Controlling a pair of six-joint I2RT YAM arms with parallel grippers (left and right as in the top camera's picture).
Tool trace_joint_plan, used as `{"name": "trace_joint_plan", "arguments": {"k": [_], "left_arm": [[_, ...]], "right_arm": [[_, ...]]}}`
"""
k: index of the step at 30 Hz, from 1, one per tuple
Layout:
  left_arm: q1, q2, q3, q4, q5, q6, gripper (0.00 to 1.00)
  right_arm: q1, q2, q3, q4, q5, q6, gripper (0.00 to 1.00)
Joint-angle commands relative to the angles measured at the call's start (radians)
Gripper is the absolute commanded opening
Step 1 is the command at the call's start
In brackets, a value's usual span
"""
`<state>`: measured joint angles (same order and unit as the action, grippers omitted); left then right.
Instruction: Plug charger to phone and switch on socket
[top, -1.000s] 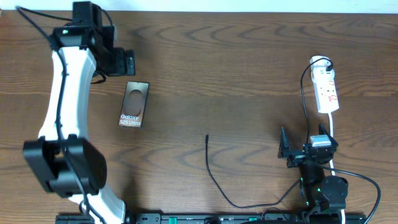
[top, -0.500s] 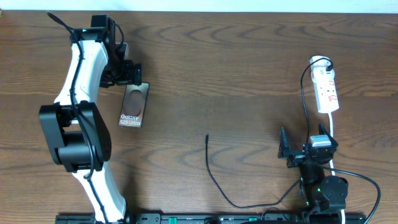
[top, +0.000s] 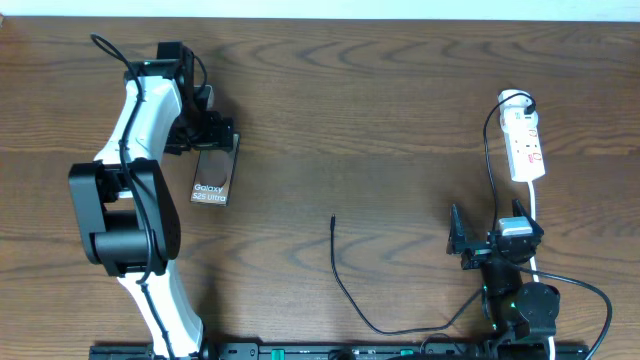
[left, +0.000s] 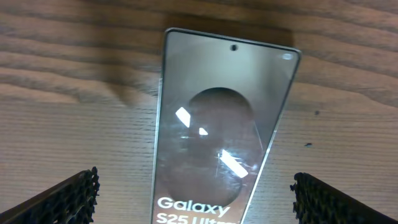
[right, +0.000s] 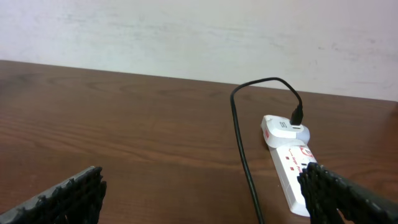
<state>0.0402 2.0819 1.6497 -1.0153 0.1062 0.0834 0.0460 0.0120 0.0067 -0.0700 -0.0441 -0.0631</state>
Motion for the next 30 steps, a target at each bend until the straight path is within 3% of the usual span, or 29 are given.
{"name": "trace_joint_plan", "arguments": {"k": [1, 30], "left_arm": [[-0.020, 0.007, -0.006, -0.001, 0.009, 0.014, 0.98], [-0.026, 0.007, -0.089, 0.017, 0.009, 0.036, 0.98]], "right_arm": [[-0.001, -0.006, -0.001, -0.005, 0.008, -0.013, 0.99], [-0.001, -0.006, -0.001, -0.005, 0.008, -0.013, 0.99]]}}
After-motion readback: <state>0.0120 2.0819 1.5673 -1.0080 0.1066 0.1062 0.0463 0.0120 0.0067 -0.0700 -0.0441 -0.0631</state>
